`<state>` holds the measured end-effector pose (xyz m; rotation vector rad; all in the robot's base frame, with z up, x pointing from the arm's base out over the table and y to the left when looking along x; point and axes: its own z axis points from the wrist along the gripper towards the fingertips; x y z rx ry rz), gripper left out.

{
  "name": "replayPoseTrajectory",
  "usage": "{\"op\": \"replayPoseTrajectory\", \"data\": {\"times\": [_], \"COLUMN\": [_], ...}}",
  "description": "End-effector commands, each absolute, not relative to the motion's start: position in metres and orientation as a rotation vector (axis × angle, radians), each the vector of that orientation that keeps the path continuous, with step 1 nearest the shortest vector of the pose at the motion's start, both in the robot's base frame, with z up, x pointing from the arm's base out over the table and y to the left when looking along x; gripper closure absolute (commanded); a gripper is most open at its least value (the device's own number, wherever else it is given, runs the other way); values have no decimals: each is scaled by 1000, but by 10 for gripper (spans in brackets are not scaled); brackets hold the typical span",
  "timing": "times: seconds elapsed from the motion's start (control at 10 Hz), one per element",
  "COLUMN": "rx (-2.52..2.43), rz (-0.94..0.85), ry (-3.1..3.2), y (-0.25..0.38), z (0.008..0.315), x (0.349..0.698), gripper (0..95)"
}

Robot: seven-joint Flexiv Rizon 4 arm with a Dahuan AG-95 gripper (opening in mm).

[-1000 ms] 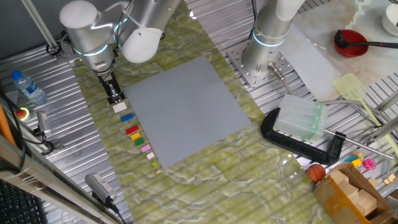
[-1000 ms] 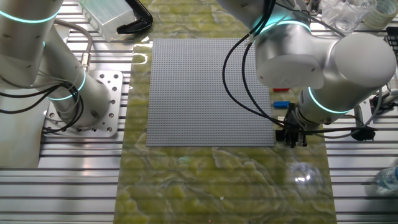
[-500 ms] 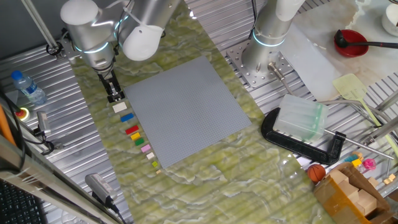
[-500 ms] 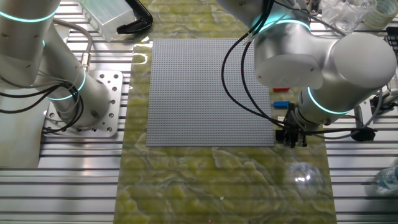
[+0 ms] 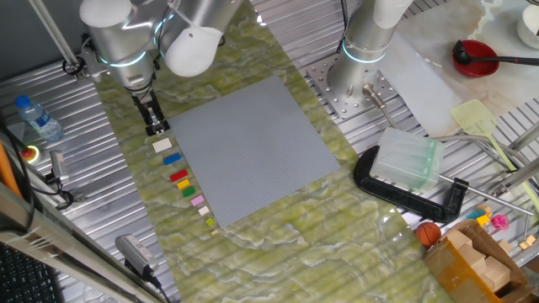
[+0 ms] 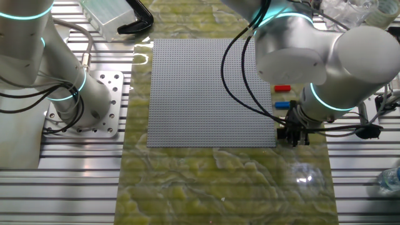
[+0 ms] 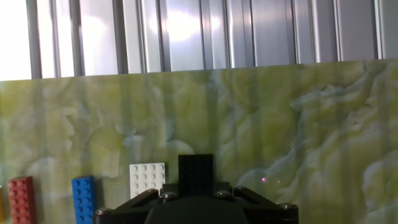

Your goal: Build with small Lego blocks

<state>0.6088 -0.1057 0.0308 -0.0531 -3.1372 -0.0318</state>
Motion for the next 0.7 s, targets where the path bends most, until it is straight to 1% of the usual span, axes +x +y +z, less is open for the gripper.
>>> {"op": "replayPoseTrajectory", "data": {"times": [0.1,0.2,0.3,0.7], "rx": [-24,-24,12,49], "rz": [-29,-29,-29,-24], "ry": [-3131,-3131,-3129,-3114], "y": [-108,-108,-110,-111], "z": [32,32,31,29], "x": [596,596,579,550], "gripper": [950,950,950,950]}}
